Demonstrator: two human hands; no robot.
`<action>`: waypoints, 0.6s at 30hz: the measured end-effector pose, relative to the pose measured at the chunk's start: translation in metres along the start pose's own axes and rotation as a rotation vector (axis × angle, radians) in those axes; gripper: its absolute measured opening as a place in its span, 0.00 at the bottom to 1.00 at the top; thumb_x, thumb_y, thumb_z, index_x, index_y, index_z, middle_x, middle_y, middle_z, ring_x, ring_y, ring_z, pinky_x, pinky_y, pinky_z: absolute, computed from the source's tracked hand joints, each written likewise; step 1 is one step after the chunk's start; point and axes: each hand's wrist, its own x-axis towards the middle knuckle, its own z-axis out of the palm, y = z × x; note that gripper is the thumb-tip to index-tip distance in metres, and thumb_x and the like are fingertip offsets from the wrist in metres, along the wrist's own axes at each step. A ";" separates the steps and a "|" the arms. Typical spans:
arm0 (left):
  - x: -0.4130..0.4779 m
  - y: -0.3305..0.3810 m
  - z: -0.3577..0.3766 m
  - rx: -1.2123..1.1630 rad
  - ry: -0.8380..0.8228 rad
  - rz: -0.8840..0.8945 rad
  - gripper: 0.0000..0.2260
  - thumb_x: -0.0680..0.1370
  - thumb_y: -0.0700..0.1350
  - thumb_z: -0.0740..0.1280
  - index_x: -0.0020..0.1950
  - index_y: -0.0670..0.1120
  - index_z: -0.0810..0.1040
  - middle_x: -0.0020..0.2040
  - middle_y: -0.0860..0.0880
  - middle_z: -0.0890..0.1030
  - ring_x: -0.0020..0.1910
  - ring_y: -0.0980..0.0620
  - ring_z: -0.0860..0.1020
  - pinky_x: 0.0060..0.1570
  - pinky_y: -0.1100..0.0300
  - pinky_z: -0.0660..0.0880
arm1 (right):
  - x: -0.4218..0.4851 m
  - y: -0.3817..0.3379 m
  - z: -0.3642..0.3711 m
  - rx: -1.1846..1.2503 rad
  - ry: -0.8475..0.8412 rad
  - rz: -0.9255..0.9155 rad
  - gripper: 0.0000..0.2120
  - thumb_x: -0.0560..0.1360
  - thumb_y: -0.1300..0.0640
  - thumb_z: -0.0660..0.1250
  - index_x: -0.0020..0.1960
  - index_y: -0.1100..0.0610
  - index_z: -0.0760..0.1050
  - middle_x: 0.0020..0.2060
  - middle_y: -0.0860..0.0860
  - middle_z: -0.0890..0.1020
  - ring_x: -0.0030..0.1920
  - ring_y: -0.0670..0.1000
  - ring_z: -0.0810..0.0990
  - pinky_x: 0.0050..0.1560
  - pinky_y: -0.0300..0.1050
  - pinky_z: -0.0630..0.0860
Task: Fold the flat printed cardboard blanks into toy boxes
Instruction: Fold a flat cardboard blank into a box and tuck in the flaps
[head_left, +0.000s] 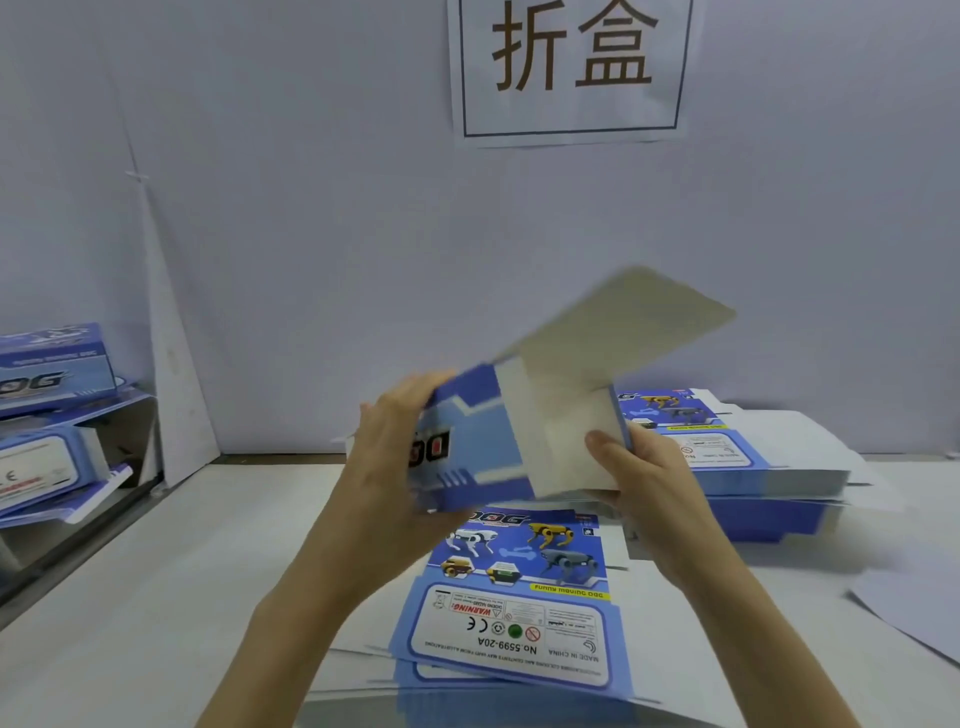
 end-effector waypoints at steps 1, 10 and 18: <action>0.000 0.002 0.002 0.006 0.024 -0.097 0.41 0.64 0.53 0.76 0.71 0.58 0.57 0.70 0.53 0.66 0.65 0.51 0.71 0.59 0.58 0.76 | 0.000 0.000 0.003 -0.007 0.044 -0.007 0.11 0.80 0.61 0.59 0.45 0.67 0.74 0.43 0.69 0.78 0.46 0.69 0.76 0.53 0.69 0.74; 0.001 0.031 -0.006 -0.498 -0.381 -0.502 0.57 0.45 0.78 0.69 0.70 0.74 0.46 0.61 0.80 0.60 0.55 0.77 0.70 0.48 0.74 0.74 | -0.005 0.000 0.008 -0.123 0.366 -0.094 0.13 0.79 0.63 0.58 0.35 0.63 0.65 0.30 0.56 0.70 0.34 0.52 0.67 0.34 0.48 0.66; 0.012 0.027 0.003 -0.659 -0.153 -0.612 0.67 0.41 0.75 0.71 0.77 0.58 0.53 0.67 0.58 0.71 0.49 0.68 0.78 0.46 0.70 0.76 | -0.011 -0.003 0.015 -0.176 0.206 -0.139 0.19 0.81 0.54 0.59 0.45 0.71 0.72 0.41 0.67 0.77 0.43 0.67 0.74 0.41 0.64 0.74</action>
